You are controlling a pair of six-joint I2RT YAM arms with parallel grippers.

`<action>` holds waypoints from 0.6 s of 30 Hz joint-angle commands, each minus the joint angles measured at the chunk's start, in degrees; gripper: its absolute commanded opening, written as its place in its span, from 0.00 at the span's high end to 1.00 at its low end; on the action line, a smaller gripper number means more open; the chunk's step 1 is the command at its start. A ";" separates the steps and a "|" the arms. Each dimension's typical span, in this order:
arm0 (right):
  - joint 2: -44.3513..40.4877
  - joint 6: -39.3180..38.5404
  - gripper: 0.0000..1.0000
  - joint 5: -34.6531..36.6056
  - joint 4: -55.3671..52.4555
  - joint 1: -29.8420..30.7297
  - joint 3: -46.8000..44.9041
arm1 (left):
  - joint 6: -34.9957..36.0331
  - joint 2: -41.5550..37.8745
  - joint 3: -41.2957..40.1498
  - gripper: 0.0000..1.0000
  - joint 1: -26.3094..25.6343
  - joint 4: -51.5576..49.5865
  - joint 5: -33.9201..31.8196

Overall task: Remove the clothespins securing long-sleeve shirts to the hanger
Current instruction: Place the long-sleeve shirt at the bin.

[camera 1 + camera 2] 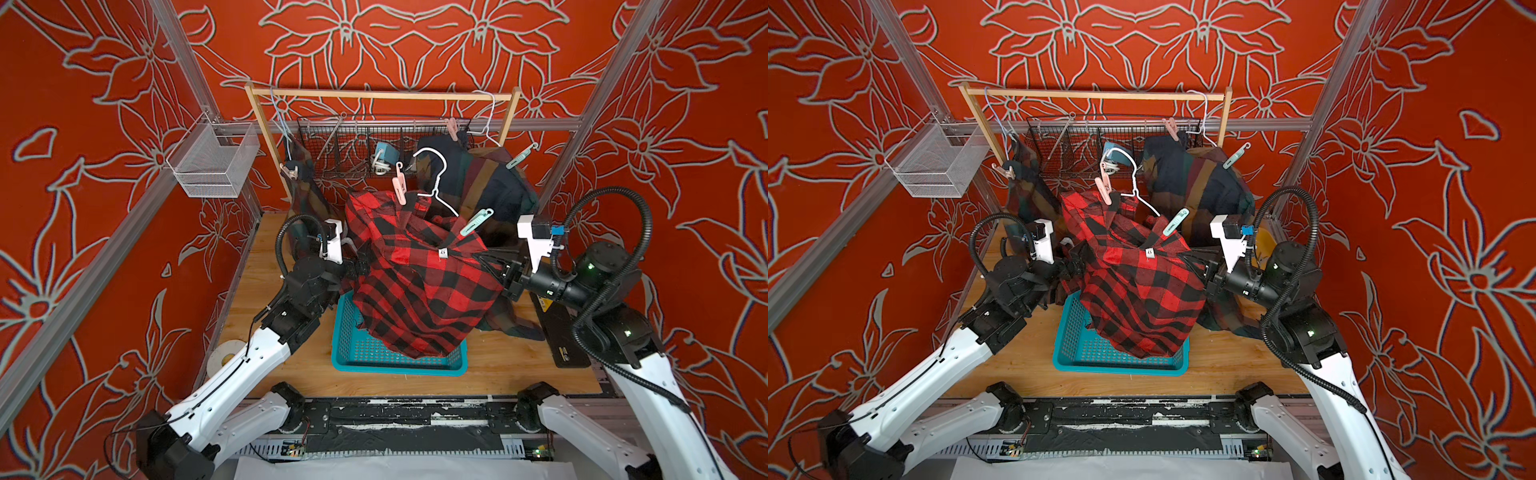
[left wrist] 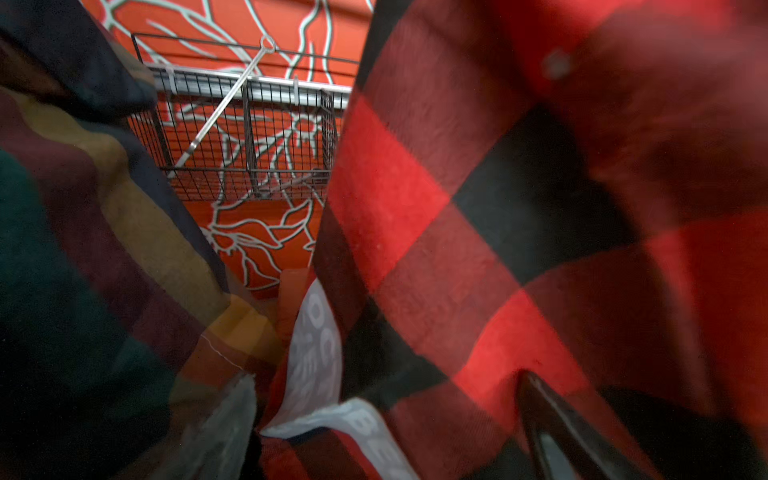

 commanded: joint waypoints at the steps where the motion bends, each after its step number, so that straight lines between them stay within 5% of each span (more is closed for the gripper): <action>1: -1.29 -0.11 1.00 -3.70 5.90 -0.31 -0.81 | -1.38 3.14 -0.43 0.06 2.25 3.74 3.87; 4: -1.72 0.26 1.00 -5.32 7.15 -0.32 -1.49 | -0.66 5.81 0.46 0.22 3.34 4.69 5.75; 10: -1.80 1.66 1.00 -7.99 9.95 -0.31 -2.59 | -1.46 8.79 1.57 0.96 3.37 7.98 14.95; 18: 0.48 3.17 1.00 -8.54 12.47 -0.31 -1.77 | -5.15 5.39 -0.43 1.00 1.95 11.47 24.31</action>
